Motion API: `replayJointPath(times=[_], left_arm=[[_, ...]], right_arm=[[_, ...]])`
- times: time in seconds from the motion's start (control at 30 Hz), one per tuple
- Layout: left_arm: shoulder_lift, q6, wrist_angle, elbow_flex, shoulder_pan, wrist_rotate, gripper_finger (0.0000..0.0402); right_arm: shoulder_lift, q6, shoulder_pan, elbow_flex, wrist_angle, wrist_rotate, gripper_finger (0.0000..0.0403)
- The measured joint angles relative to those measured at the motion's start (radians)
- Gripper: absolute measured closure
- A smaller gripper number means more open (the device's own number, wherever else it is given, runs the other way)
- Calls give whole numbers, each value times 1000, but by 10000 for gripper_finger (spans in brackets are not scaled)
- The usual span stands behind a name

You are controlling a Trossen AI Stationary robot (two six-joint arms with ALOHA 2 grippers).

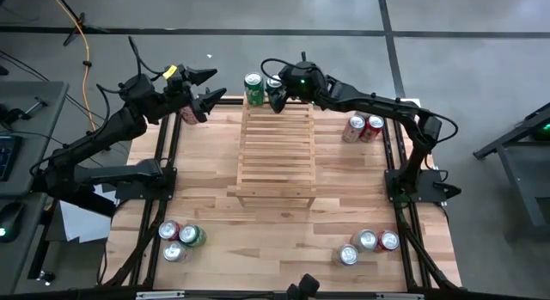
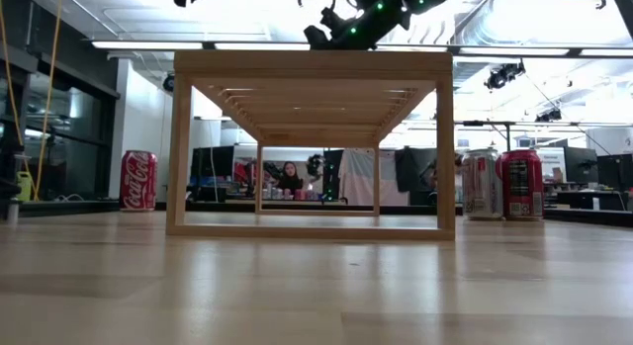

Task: Place canned beverage on shelf
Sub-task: Put the right green soda can on the shelf aligned with the other green soda can

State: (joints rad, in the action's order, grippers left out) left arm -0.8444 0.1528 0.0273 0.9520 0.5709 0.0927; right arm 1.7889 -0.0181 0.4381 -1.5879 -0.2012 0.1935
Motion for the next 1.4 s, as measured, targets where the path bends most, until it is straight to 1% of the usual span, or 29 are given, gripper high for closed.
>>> replayJointPath(times=[0.13, 0.3, 0.37, 0.5, 0.7, 0.93, 1.1, 1.27, 1.33, 1.4], left_arm=[[0, 0, 0, 0, 0, -1, 28], [0, 2, 0, 0, 0, -1, 28], [0, 2, 0, 0, 0, -1, 28], [0, 2, 0, 0, 0, -1, 28], [0, 2, 0, 0, 0, -2, 28], [0, 2, 0, 0, 0, -2, 28], [0, 1, 0, 0, 0, -3, 28], [0, 0, -1, 0, 0, -4, 28], [0, 0, -1, 0, 0, -4, 28], [1, 0, -1, 0, 0, -4, 28]], right_arm=[[0, -5, 0, 0, -7, -16, 108], [0, -9, 0, 0, -12, -18, 75], [-1, -9, 0, -1, -6, -17, 70], [-2, -12, 0, -1, -5, -37, 70], [-2, -16, 0, -1, 0, -39, 68], [-4, -16, 1, -1, 94, -40, 67], [-43, -8, 1, -1, 114, -40, 67], [-126, -1, -6, -1, 22, -40, 73], [-161, -3, -11, -1, -56, -39, 89], [-184, -8, -20, -2, -140, -34, 116]])
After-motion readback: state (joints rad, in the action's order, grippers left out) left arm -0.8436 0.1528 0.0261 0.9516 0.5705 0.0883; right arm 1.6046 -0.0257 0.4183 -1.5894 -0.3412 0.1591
